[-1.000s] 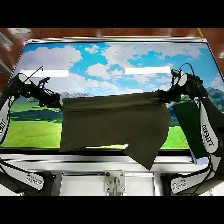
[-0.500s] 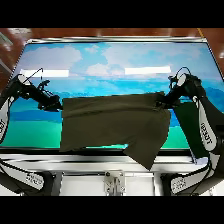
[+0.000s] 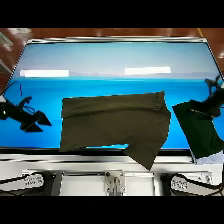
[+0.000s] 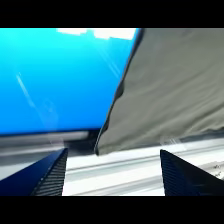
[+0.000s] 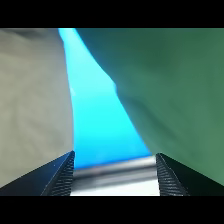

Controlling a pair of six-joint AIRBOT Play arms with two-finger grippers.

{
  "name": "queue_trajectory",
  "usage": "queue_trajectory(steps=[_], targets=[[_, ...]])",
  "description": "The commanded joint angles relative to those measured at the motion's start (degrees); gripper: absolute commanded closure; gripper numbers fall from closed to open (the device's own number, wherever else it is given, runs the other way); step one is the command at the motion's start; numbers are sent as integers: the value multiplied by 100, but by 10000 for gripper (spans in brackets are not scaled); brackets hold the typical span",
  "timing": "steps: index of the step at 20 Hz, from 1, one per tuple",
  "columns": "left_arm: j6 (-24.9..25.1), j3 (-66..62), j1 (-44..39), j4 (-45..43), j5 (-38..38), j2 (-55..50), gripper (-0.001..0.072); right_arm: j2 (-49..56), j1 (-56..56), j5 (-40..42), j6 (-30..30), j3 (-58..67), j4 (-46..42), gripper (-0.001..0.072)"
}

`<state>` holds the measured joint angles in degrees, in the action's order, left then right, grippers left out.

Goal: Fold the shirts.

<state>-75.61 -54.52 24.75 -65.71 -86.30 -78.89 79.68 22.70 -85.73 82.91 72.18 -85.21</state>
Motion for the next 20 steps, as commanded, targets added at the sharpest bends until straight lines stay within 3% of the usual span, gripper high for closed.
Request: queue_trajectory(steps=[1, 7, 14, 16, 20], targets=[[553, 1694, 422, 518, 348, 651, 31, -516, 608, 280, -144, -962, 334, 74], [531, 2490, 101, 575, 898, 632, 32, -509, 612, 846, -210, -1499, 1217, 74], [289, 2490, -240, 623, 1419, 625, 42, -509, 612, 859, -221, -1502, 1237, 74], [157, 2490, -409, 699, 1561, 568, 109, -509, 612, 879, -221, -1502, 1235, 74], [136, 2490, -828, 1126, 1759, 245, 111, -509, 612, 885, -221, -1504, 1217, 74]])
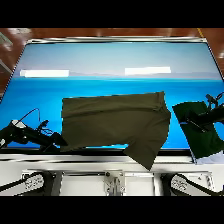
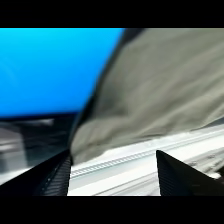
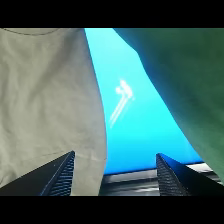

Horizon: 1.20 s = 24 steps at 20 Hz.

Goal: Fold the shirts.

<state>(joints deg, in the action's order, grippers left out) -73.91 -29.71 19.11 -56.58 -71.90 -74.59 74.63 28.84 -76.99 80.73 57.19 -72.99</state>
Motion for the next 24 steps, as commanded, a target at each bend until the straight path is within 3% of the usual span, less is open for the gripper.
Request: queue_trajectory(steps=[1, 2, 3, 5, 9, 15, 17, 23, 24], targets=[[-125, 7, -358, 227, 339, -275, 262, -4, -2, 0, -2, -7, -52, 74], [-181, 7, -396, 221, 343, -328, 508, -4, -2, -46, -2, -13, -173, 74], [-181, 4, -396, 219, 337, -330, 603, -4, -2, -90, -4, -55, -345, 74], [-170, -20, -343, 216, 306, -284, 671, -4, -2, -186, -50, -385, -540, 75], [39, -186, -173, 199, 118, -44, 672, -11, -83, -258, -680, -1412, 396, 76], [37, -271, -103, 208, 46, 142, 672, -9, -750, 485, -629, -2312, 398, 77], [39, -273, -103, 210, 46, 142, 672, -9, -758, 776, -463, -2352, 529, 168], [48, -273, -103, 221, 79, 144, 672, 74, -761, 1104, -455, -2441, 1204, 168], [81, -273, -103, 221, 79, 144, 672, 116, -758, 1113, -472, -2527, 1259, 248]])
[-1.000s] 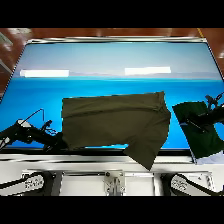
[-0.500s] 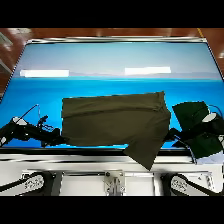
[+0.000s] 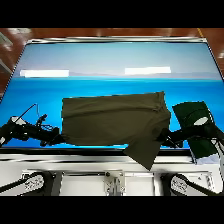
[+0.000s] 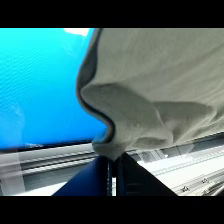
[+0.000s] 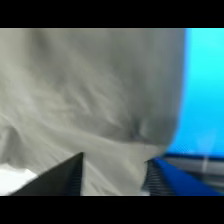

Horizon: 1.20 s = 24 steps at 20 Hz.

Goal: Fold the shirts.

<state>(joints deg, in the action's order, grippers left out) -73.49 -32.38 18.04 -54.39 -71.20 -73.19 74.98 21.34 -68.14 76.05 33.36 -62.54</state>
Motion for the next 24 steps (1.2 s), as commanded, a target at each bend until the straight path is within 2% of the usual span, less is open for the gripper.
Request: queue_trajectory(steps=[1, 3, 4, 7, 11, 14, 17, 20, 24], targets=[[42, -7, 4, 2, 9, 4, 672, 92, -9, 201, -48, -229, 203, 322], [105, -9, 13, 4, 28, 4, 672, 44, -9, -28, -232, -229, 199, 572], [109, -39, 15, 0, 31, 4, 672, -68, -9, -90, -404, -219, 308, 651], [151, -398, 15, 4, 7, 61, 673, -549, -9, -232, -741, -4, 898, 650], [118, -1388, 2, 140, -286, 81, 674, -846, -57, -258, -686, 686, 2116, 651], [-66, -2218, -48, 365, -120, -4, 674, -787, -586, 345, -450, 1526, 2111, 651], [-289, -3077, -107, 367, 120, -417, 674, -168, -949, 1091, -262, 2518, 2074, 651], [-433, -3958, -168, 387, 181, -1180, 674, 855, -966, 1169, -144, 3541, 2006, 651], [-632, -4863, -380, 391, 177, -2323, 673, 1963, -966, 1340, -87, 4291, 2024, 651]])
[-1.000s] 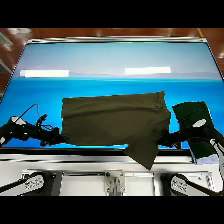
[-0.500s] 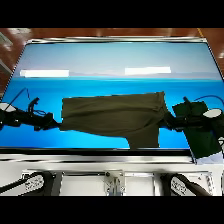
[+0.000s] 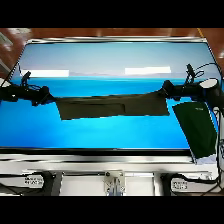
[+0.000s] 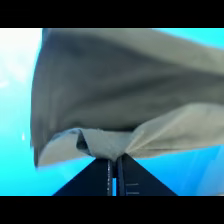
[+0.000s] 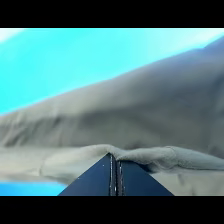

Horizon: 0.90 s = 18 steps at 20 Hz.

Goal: Fold the shirts.

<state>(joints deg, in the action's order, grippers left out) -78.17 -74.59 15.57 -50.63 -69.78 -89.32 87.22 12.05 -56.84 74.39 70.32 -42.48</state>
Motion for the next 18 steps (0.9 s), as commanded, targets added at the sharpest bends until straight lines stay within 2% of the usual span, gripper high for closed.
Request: queue_trajectory(steps=[1, 5, 7, 8, 9, 10, 11, 13, 15, 18], targets=[[-164, -765, -197, 15, 37, -955, 673, 962, -37, 208, 79, 688, 20, 651], [-225, -953, -341, 13, 37, -1657, 668, 1620, -37, 293, 76, 741, 31, 649], [-254, -951, -332, 9, 37, -1759, 605, 1757, -37, 295, 57, 741, 39, 625], [-256, -955, -308, 9, 42, -1755, 470, 1753, -37, 313, -33, 741, 39, 622], [-326, -992, -271, -4, 2, -1740, 307, 1716, -26, 315, -149, 748, 42, 433], [-424, -1078, -205, -42, -116, -1725, 246, 1633, 31, 269, -400, 748, 39, 151], [-426, -1211, -116, -87, -295, -1707, 242, 1497, 125, 107, -719, 748, -17, 72], [-577, -1504, 76, -129, -599, -1665, 243, 1185, 387, -125, -702, 745, -621, 72], [-682, -1725, 210, -116, -796, -1552, 243, 1019, 634, -157, 251, 745, -1537, 72], [-654, -1790, 144, -118, -896, -1235, 244, 1191, 758, -341, 404, 745, -1749, 34]])
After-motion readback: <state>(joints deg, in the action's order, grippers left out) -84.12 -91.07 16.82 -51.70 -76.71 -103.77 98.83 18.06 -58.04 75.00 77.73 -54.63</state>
